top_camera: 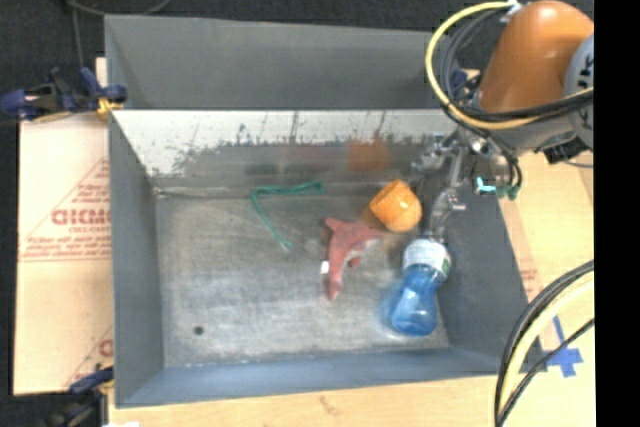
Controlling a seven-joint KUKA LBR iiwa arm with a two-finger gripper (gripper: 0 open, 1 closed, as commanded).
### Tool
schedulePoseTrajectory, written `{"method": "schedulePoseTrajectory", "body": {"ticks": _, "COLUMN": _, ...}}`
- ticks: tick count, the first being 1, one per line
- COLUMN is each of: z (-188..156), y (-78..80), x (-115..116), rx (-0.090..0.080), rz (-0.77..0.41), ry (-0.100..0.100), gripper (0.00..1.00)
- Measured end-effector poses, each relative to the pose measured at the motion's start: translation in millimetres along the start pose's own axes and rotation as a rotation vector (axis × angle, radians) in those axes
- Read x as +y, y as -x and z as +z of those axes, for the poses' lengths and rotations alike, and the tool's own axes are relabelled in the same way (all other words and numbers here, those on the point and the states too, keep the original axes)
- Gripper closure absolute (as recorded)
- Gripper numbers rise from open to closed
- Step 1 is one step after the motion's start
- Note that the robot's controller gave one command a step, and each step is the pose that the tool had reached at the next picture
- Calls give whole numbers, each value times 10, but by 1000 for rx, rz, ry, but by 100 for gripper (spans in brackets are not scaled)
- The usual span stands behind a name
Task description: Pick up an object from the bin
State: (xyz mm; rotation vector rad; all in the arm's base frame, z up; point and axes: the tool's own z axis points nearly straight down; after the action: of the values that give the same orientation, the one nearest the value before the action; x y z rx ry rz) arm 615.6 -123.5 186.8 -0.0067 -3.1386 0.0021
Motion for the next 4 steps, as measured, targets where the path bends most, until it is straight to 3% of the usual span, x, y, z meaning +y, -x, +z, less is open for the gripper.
{"method": "schedulePoseTrajectory", "body": {"ticks": 2, "z": 88, "y": 71, "x": 113, "rx": -9, "rz": -41, "ry": -2, "gripper": 0}}
{"method": "schedulePoseTrajectory", "body": {"ticks": 3, "z": 152, "y": -110, "x": 183, "rx": -7, "rz": 78, "ry": 2, "gripper": 0}}
{"method": "schedulePoseTrajectory", "body": {"ticks": 4, "z": 491, "y": 68, "x": 108, "rx": -16, "rz": 144, "ry": 0, "gripper": 0}}
